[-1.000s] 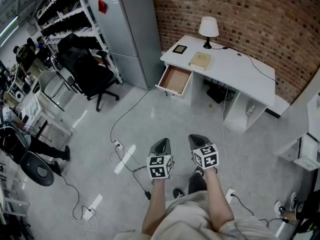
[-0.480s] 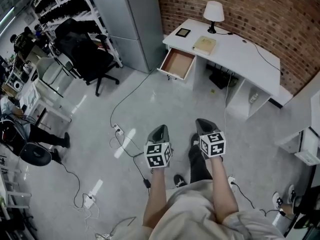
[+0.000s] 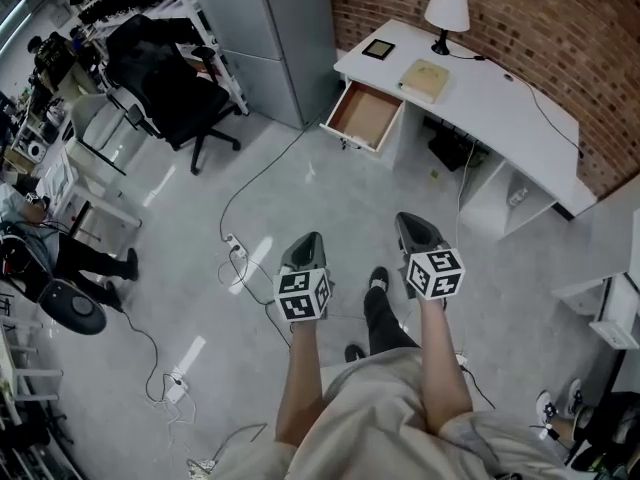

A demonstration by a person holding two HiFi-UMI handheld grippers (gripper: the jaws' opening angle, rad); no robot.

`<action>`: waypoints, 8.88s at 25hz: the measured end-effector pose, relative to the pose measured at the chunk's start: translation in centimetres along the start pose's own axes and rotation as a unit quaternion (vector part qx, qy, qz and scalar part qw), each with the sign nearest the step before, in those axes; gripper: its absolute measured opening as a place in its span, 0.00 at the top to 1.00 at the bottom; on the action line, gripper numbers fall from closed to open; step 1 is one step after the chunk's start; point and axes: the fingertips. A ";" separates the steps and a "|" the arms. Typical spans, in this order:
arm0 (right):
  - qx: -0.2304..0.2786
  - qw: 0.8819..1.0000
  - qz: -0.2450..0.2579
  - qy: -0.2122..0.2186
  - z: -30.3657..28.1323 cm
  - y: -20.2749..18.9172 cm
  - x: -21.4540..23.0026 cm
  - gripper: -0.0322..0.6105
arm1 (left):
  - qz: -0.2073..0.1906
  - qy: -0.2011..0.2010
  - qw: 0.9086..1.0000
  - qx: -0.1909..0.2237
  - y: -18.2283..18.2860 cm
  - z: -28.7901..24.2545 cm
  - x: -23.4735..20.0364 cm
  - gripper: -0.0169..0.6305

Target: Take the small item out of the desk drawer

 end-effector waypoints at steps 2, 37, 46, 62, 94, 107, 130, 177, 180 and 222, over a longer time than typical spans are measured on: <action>-0.007 1.000 0.000 0.010 -2.8 0.1 0.8 0.91 | -0.006 0.003 1.000 -0.007 0.6 -2.4 -1.1 0.95; -0.131 0.984 -0.075 0.094 -28.6 -1.4 17.8 0.91 | 0.000 0.079 0.996 -0.044 6.7 -30.6 -11.6 0.95; -0.126 0.989 -0.052 0.063 -35.3 0.0 22.1 0.91 | 0.001 0.017 0.999 -0.037 8.6 -41.9 -12.3 0.95; -0.151 0.986 -0.069 -0.002 -50.8 -0.3 27.6 0.91 | -0.006 -0.104 0.993 -0.061 11.6 -61.3 -15.8 0.95; -0.331 0.940 0.009 0.082 -60.6 -17.0 30.8 0.91 | 0.026 -0.161 0.971 -0.176 -1.6 -68.8 -21.7 0.95; -0.394 0.910 0.031 0.128 -63.3 -26.8 35.3 0.91 | 0.037 -0.165 0.957 -0.234 -11.4 -69.1 -21.1 0.95; -0.490 0.838 0.048 0.236 -67.6 -39.9 36.5 0.89 | 0.026 -0.146 0.964 -0.222 -15.3 -74.0 -22.3 0.95; -0.541 0.825 0.033 0.160 -66.7 -46.0 38.1 0.73 | 0.038 -0.126 0.961 -0.241 -17.2 -72.8 -21.4 0.95; -0.525 0.837 0.031 0.150 -67.3 -44.3 38.2 0.73 | 0.040 -0.134 0.961 -0.240 -16.7 -72.6 -21.0 0.95; -0.282 0.956 -0.069 -0.049 -60.1 -14.5 32.0 0.74 | -0.003 -0.216 0.955 -0.203 -0.8 -68.4 -16.8 0.95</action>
Point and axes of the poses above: the fingertips, and each gripper's own axes: z backward along the fingers, x to its right, y out of its top, and after that the axes turned 10 degrees about x, right-handed
